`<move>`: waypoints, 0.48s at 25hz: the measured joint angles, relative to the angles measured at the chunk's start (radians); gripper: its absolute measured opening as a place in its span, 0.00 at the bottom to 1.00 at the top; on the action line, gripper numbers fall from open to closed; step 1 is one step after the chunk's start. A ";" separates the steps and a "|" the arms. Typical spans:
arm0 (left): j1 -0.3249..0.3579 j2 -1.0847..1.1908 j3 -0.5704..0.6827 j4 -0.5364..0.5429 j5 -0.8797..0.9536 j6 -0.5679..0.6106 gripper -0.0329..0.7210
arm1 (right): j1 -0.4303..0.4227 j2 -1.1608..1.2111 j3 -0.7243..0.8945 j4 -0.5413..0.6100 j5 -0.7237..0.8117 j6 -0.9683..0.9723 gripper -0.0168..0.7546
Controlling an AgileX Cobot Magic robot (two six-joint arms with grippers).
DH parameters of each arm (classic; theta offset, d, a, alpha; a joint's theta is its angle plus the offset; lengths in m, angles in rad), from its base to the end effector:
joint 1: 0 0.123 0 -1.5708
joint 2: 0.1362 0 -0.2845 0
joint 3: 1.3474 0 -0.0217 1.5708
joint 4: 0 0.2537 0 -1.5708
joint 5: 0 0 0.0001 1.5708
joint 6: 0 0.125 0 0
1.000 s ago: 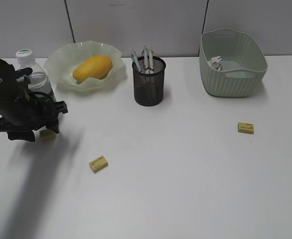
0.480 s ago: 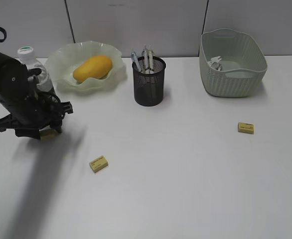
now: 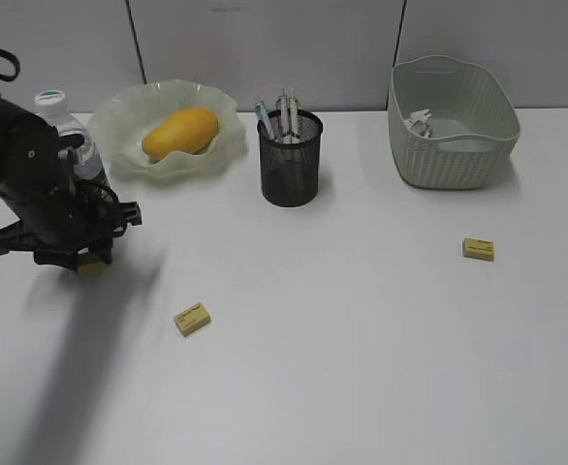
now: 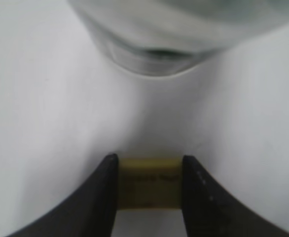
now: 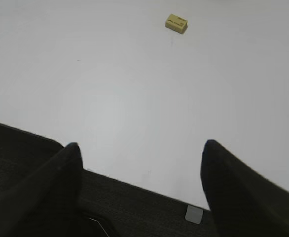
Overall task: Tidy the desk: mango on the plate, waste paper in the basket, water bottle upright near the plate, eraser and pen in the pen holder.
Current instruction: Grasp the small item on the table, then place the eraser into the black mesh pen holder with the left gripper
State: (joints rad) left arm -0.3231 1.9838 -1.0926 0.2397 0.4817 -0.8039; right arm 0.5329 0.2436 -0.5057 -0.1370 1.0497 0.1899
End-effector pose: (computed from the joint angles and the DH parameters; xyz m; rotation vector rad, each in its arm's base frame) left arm 0.3613 -0.1065 0.0792 -0.4001 2.7983 -0.0466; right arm 0.0608 0.0187 0.2560 -0.4019 2.2343 0.2131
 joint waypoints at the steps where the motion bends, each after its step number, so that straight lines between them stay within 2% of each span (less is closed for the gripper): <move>1: -0.006 0.000 0.000 0.005 0.004 -0.001 0.44 | 0.000 0.000 0.000 0.000 0.000 0.000 0.78; 4: -0.038 -0.008 -0.001 0.006 0.026 -0.002 0.44 | 0.000 0.000 0.000 0.000 0.000 0.000 0.78; 12: -0.185 -0.088 0.003 -0.060 0.066 -0.003 0.43 | 0.000 0.000 0.000 0.000 0.000 0.000 0.78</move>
State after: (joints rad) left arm -0.5081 1.8960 -1.0892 0.1793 0.5479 -0.8068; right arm 0.5329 0.2436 -0.5057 -0.1370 1.0497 0.1899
